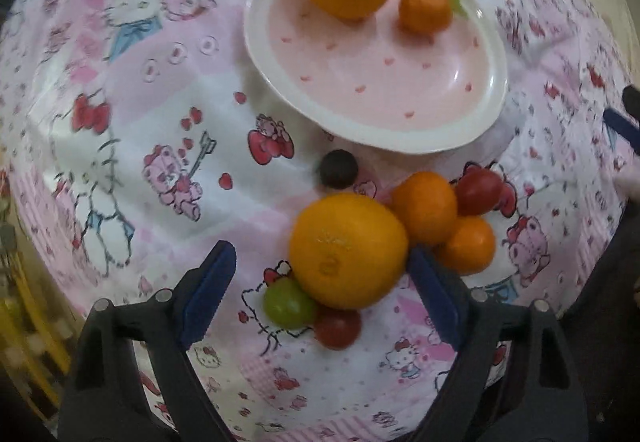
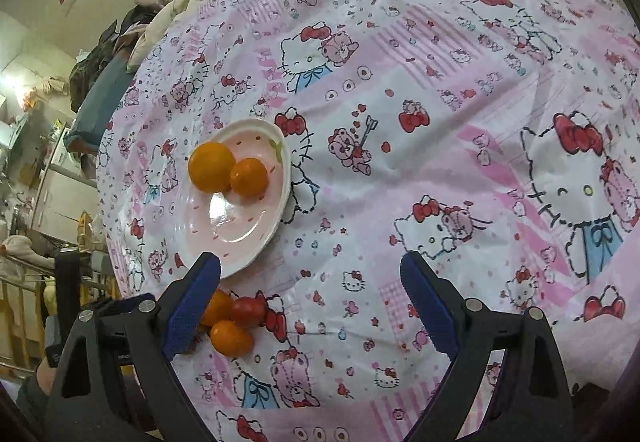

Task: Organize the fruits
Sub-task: 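Grasp the second large orange from the pile with the left tool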

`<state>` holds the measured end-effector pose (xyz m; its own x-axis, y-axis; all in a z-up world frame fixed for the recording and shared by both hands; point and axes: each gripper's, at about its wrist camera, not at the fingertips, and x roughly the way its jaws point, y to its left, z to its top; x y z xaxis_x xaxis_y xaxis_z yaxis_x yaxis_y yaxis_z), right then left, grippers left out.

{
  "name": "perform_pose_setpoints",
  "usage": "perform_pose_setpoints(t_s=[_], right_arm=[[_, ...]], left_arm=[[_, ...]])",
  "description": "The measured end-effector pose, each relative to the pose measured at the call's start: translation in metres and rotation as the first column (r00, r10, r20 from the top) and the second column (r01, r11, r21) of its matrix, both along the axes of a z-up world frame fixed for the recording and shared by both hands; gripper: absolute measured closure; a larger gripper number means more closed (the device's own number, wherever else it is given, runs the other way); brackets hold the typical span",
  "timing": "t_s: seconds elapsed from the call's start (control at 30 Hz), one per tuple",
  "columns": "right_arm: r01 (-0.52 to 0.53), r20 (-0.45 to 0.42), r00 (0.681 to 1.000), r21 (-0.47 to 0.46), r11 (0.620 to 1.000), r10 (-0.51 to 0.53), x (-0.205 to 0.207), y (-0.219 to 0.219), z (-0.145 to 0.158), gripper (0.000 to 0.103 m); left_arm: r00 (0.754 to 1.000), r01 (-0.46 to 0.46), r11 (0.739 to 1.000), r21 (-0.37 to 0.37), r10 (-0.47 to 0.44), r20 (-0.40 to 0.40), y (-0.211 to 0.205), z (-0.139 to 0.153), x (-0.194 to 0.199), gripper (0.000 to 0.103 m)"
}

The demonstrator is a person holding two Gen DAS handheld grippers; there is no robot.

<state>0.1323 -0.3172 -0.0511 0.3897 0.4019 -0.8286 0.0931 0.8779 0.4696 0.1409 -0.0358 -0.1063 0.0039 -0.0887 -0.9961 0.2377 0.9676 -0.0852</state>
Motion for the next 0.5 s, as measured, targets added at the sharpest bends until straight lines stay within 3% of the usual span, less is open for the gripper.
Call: perform_pose_setpoints(t_s=[0.17, 0.3, 0.5], right_arm=[[-0.011, -0.001, 1.000, -0.014, 1.000, 0.011, 0.001, 0.003, -0.001, 0.009], [-0.011, -0.015, 1.000, -0.013, 1.000, 0.011, 0.002, 0.002, -0.004, 0.009], [-0.021, -0.016, 1.000, -0.016, 1.000, 0.021, 0.002, 0.006, -0.004, 0.009]], left_arm=[[0.998, 0.052, 0.999, -0.009, -0.052, -0.028, -0.006, -0.009, 0.010, 0.016], [0.998, 0.018, 0.997, -0.071, -0.022, -0.056, -0.001, -0.012, 0.017, 0.025], [0.999, 0.031, 0.995, -0.094, -0.035, -0.039, -0.016, -0.009, 0.029, 0.025]])
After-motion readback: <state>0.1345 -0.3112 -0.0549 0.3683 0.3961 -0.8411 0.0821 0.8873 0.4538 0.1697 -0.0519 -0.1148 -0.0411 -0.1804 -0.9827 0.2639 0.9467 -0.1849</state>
